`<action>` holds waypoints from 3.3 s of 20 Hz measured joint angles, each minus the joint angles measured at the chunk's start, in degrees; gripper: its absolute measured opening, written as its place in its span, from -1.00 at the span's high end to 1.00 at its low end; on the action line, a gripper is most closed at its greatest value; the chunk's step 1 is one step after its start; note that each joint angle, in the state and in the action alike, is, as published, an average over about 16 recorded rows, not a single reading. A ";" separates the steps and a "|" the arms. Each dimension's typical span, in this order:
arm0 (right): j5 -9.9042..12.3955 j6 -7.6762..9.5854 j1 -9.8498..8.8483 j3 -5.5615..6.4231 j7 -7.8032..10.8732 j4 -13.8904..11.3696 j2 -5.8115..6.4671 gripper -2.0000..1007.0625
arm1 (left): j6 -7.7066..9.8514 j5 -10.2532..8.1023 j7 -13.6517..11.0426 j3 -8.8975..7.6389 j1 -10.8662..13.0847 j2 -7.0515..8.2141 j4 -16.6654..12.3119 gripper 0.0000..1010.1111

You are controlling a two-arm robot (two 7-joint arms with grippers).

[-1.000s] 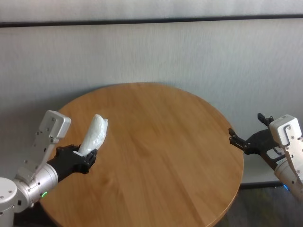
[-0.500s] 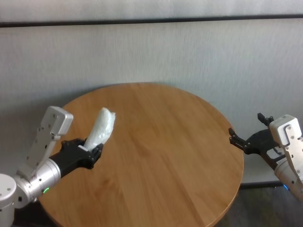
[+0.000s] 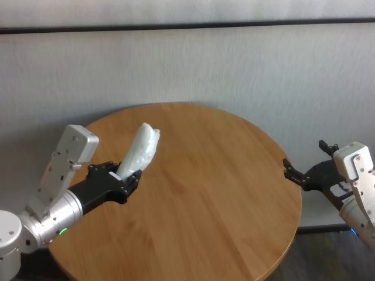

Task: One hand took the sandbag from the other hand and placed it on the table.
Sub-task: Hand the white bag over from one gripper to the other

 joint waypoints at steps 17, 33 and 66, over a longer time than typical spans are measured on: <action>0.00 0.00 0.00 0.00 0.00 0.00 0.00 -0.99 | -4.43 -0.81 -3.30 3.00 0.02 3.19 -4.72 0.26; 0.00 0.00 0.00 0.00 0.00 0.00 0.00 -0.99 | -8.42 -0.83 -6.86 6.87 -1.41 6.18 -7.47 0.26; 0.00 0.00 0.00 0.00 0.00 0.00 0.00 -0.99 | -8.85 -0.40 -6.84 8.78 -2.09 6.94 -8.77 0.26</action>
